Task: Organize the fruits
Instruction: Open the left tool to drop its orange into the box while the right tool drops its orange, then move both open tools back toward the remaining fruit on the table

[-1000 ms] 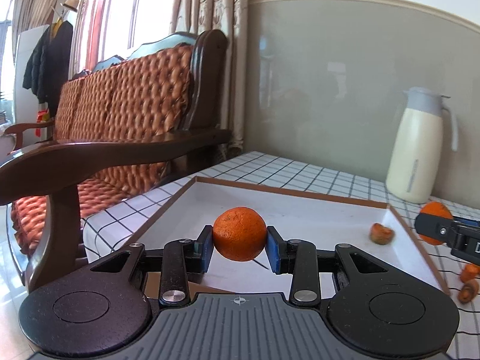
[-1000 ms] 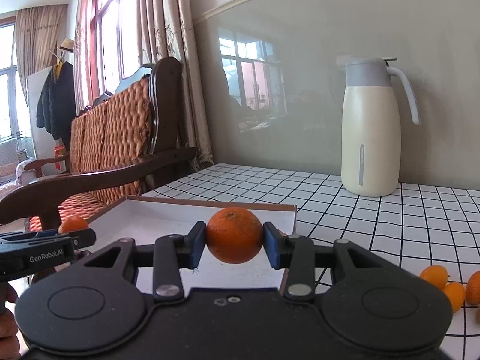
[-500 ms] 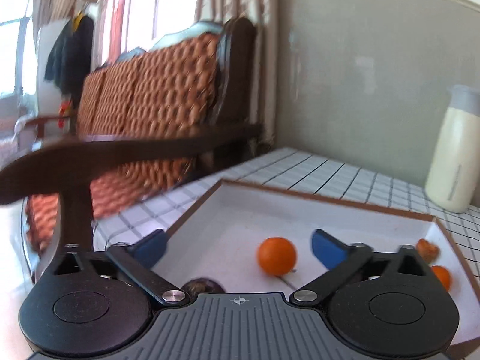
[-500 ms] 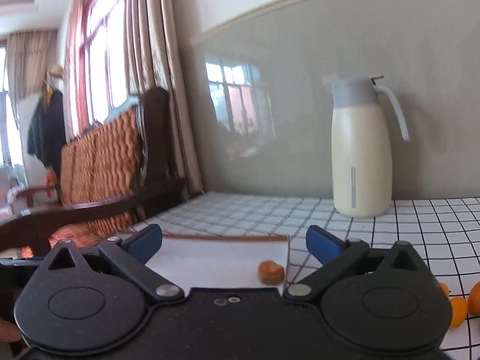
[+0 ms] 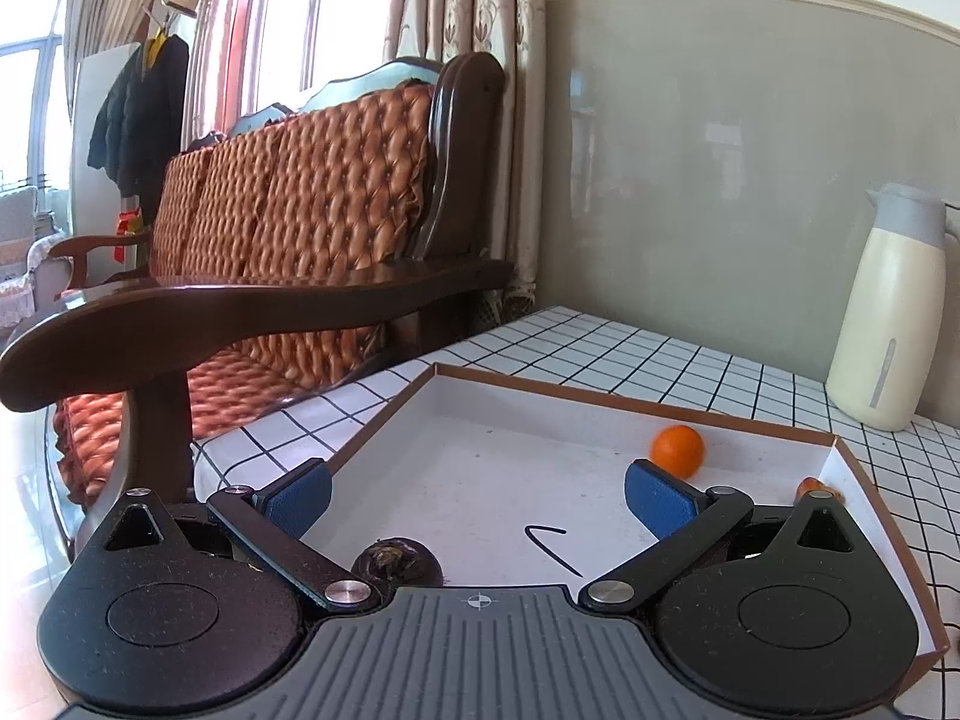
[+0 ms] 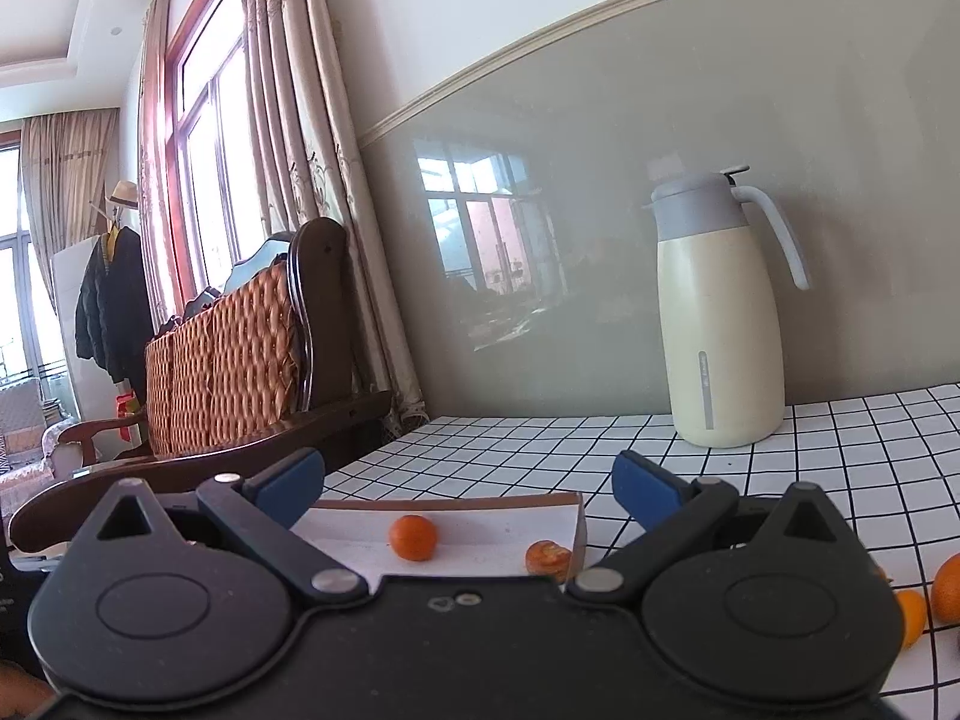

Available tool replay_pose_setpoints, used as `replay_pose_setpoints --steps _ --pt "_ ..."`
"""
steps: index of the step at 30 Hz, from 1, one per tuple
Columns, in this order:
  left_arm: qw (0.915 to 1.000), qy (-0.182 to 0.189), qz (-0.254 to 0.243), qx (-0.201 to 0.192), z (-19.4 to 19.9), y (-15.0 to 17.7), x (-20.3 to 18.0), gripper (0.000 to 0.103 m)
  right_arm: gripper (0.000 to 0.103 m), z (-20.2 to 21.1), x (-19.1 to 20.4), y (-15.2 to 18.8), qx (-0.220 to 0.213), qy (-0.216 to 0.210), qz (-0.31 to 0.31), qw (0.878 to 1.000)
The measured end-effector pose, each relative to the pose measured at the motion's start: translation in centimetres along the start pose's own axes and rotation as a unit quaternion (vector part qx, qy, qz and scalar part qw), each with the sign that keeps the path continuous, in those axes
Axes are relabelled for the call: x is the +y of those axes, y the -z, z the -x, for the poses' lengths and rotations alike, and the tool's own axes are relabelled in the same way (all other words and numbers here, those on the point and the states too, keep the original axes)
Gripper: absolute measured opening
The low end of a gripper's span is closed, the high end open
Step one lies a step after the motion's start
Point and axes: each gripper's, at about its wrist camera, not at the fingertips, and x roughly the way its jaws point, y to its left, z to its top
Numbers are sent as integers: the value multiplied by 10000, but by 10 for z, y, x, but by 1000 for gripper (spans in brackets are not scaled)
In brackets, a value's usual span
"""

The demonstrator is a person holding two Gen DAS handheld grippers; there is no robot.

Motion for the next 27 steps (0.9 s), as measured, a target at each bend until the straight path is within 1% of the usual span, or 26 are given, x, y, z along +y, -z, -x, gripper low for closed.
replay_pose_setpoints --steps 7,15,19,27 --pt "10000 70 38 -43 11 -2 -3 103 97 6 -3 1 49 3 31 10000" --pt "9999 9 -26 -120 20 -2 -6 103 97 14 -7 1 128 -17 77 9999" --pt "9999 21 -18 -137 27 -2 -4 103 97 18 -8 2 169 -34 201 9996" --pt "9995 192 -187 -188 49 2 -10 103 97 33 -9 3 240 -145 446 9986"
